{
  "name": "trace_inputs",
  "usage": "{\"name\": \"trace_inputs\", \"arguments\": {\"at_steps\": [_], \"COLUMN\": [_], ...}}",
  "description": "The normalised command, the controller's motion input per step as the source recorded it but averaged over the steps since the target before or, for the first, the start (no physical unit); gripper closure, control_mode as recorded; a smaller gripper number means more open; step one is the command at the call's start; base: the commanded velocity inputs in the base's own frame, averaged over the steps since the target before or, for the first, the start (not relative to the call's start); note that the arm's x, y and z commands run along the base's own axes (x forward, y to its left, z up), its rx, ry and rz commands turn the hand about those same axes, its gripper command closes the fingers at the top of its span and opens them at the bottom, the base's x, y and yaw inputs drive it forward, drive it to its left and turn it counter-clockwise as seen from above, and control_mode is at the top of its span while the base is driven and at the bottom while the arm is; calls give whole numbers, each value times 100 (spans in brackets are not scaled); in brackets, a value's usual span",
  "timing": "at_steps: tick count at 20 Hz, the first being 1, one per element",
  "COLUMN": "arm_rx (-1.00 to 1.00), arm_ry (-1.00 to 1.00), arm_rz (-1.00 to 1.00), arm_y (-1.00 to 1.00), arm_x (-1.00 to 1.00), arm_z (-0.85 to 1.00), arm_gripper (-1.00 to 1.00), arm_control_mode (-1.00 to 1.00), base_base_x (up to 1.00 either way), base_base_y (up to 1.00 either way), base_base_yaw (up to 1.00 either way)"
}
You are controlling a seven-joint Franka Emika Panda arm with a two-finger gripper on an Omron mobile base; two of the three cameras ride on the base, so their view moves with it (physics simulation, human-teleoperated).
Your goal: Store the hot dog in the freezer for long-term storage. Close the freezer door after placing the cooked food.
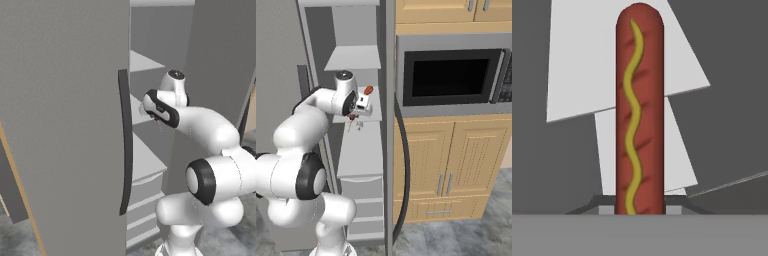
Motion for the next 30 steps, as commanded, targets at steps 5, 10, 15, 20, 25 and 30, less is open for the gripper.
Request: {"name": "trace_inputs", "arguments": {"at_steps": [5,10,15,20,25,30], "arm_rx": [0,0,0,0,0,0], "arm_ry": [0,0,0,0,0,0], "arm_rz": [0,0,0,0,0,0], "arm_y": [0,0,0,0,5,8], "arm_x": [42,25,15,27,33,37], "arm_z": [-13,-26,-25,-5,0,0], "arm_gripper": [100,100,100,100,100,100], "arm_control_mode": [-100,-100,-100,-100,-100,-100], "base_base_x": [0,0,0,0,0,0], "base_base_y": [0,0,0,0,0,0], "base_base_yaw": [0,0,0,0,0,0]}}
